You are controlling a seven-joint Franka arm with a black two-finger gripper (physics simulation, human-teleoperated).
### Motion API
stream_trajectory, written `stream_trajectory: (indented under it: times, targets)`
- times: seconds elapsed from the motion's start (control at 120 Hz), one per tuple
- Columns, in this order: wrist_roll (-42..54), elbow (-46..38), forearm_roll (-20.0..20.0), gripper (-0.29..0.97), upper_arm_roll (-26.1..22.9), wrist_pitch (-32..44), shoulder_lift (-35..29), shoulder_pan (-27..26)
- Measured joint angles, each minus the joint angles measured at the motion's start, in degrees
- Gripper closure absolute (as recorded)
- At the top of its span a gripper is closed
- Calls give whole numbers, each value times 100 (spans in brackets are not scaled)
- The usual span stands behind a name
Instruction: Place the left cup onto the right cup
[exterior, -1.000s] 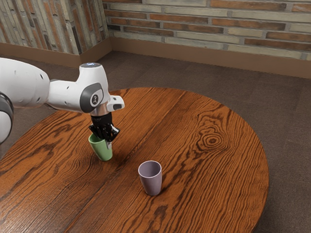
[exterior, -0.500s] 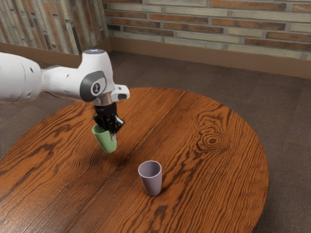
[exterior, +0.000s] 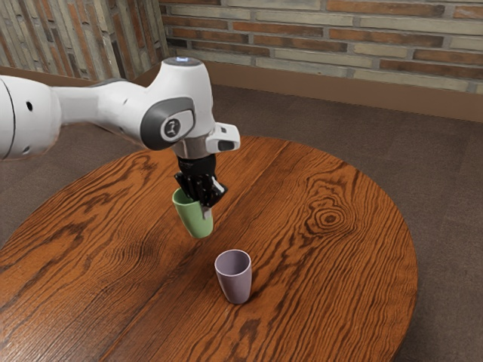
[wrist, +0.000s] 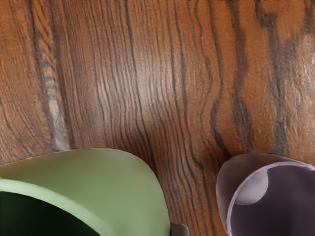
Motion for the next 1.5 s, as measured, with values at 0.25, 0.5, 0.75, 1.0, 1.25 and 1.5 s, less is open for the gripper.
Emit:
stream_trajectory:
  times: [0.25, 0.5, 0.75, 1.0, 1.25, 1.5]
  targets:
    - [-227, -11, 45, 78, -188, -51, -85, -87]
    - [-448, -23, 56, 78, -437, -64, -85, -152]
    - [-649, -97, 56, 78, -563, -72, -102, -157]
    - [-827, -152, 54, 78, -697, -112, -152, -169]
    - [-980, -258, 47, 78, -729, -143, -179, -173]
    - [-1097, -265, 46, 78, -743, -139, -176, -207]
